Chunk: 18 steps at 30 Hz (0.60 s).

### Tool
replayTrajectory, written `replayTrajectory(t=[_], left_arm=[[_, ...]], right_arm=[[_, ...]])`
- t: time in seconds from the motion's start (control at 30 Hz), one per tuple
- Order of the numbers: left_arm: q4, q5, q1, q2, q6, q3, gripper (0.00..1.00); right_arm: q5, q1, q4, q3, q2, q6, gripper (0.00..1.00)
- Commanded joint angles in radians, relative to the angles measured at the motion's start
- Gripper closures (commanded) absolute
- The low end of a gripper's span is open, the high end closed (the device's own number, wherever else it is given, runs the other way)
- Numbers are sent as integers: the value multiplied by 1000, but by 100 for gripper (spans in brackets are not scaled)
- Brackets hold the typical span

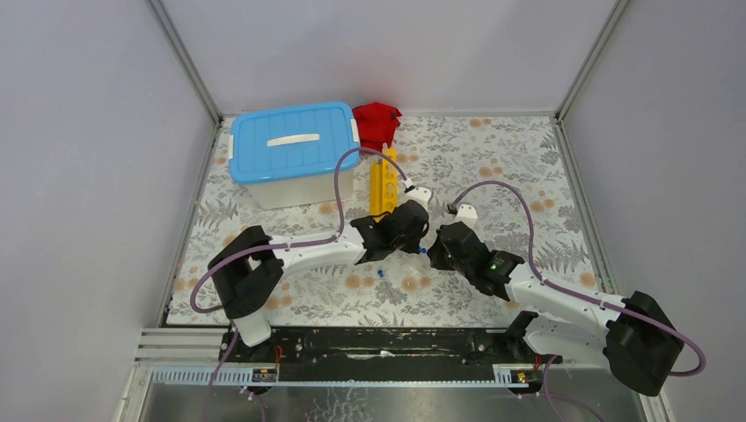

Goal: Organize the chemistry lab equipment
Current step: Adjust the test tube in the slot of the test tube rack.

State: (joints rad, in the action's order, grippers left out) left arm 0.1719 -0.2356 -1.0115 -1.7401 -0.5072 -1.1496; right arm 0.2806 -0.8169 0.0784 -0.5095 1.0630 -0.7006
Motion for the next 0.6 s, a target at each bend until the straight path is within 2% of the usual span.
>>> replayTrajectory(t=[0.0,0.27,0.47,0.57], left_arm=[[-35,-59,8,27,-11,-3,82],[-23,-97,16,88,-15,36,61],[-20,-86,16,159,-30,94,61],[-20,-85,16,199,-43,132,65]], right_arm=[[59,-10,2,-49,-23,17,100],[76,-11,20,-36,-51,30,83],[86,-11,30,-30,-71,33,80],[90,-12,31,-28,-76,35,79]])
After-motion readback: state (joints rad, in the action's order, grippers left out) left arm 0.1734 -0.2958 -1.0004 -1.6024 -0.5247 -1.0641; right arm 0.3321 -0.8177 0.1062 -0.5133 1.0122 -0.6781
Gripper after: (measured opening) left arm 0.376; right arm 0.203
